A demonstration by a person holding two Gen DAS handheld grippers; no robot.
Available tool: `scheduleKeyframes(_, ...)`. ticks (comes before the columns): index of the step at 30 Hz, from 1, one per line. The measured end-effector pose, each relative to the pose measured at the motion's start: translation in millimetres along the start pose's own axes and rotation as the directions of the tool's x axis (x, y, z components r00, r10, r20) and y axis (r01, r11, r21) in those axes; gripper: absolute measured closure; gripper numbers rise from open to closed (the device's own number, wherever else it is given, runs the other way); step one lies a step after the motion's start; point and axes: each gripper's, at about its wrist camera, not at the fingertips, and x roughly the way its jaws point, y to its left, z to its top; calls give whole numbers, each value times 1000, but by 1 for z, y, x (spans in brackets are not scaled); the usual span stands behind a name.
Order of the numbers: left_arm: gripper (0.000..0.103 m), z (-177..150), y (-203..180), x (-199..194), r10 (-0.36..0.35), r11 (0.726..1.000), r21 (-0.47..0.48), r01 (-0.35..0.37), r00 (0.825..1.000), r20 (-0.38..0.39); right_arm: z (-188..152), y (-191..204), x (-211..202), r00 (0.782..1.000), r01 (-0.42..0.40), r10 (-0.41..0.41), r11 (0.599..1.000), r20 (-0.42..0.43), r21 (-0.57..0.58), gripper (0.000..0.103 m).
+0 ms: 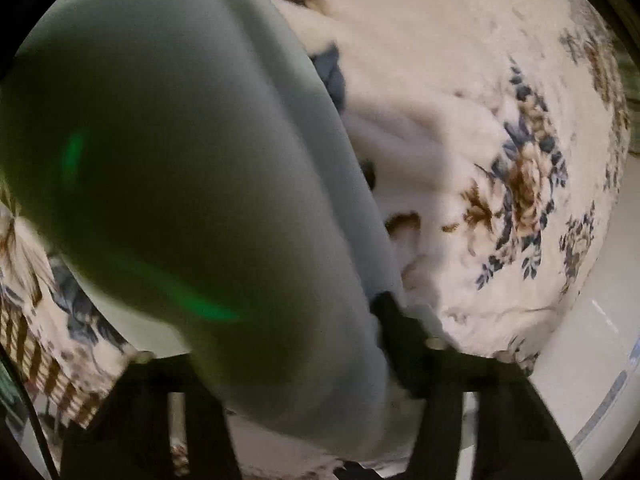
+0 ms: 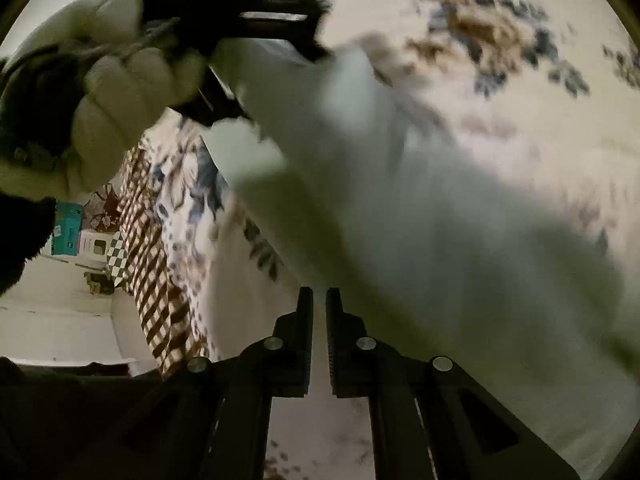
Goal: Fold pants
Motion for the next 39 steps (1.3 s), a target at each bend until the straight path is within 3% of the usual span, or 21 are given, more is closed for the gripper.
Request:
scheduleKeyframes(2,60,-6,9,-3,-19,1000,10,19,1000,10,3,-9,-8,998,-63,63,996,-1,64,95)
scheduleKeyframes(4,60,-8,20,-2,-44,999,-5,44,999,-1,11,-25,-31,989,-142,133,977,65,159,94)
scheduleKeyframes(5,60,-8,24,-1,-51,999,-9,51,999,-5,15,-32,-40,982,-179,162,965,102,191,89)
scheduleKeyframes(8,60,-10,36,2,-72,997,-20,72,997,-10,40,-59,-76,946,-285,218,912,240,293,60)
scheduleKeyframes(10,60,-11,39,3,-84,996,-12,84,996,-7,62,-71,-79,936,-321,246,890,251,324,53)
scheduleKeyframes(13,60,-14,39,1,-98,995,14,98,995,7,103,-84,-50,941,-336,303,875,149,349,52)
scheduleKeyframes(14,60,-14,40,0,-103,994,20,103,995,11,115,-89,-31,931,-363,353,854,96,374,52)
scheduleKeyframes(16,60,-17,42,1,-120,992,27,120,993,16,127,-89,0,888,-422,461,805,8,417,52)
scheduleKeyframes(17,60,-18,44,1,-126,992,30,125,992,20,130,-85,11,875,-427,483,804,-35,414,52)
scheduleKeyframes(19,60,-20,49,2,-136,990,36,136,990,22,132,-73,29,866,-401,483,826,-130,396,52)
scheduleKeyframes(25,57,-15,75,4,-244,969,-49,243,970,-8,111,-21,54,804,-424,487,872,-342,246,52)
scheduleKeyframes(28,57,-6,87,4,-261,959,-112,260,965,7,107,-12,63,825,-369,423,905,-375,210,52)
scheduleKeyframes(30,58,-2,94,4,-266,954,-140,266,964,21,114,-24,63,862,-332,402,908,-309,256,52)
scheduleKeyframes(32,62,0,96,3,-262,955,-134,263,965,31,121,-42,62,879,-333,420,880,-225,338,52)
scheduleKeyframes(34,63,-1,94,2,-252,960,-111,255,967,41,126,-52,64,879,-355,447,846,-166,397,52)
scheduleKeyframes(39,63,1,97,0,-268,956,-115,271,962,42,132,-58,99,843,-401,526,757,-116,516,53)
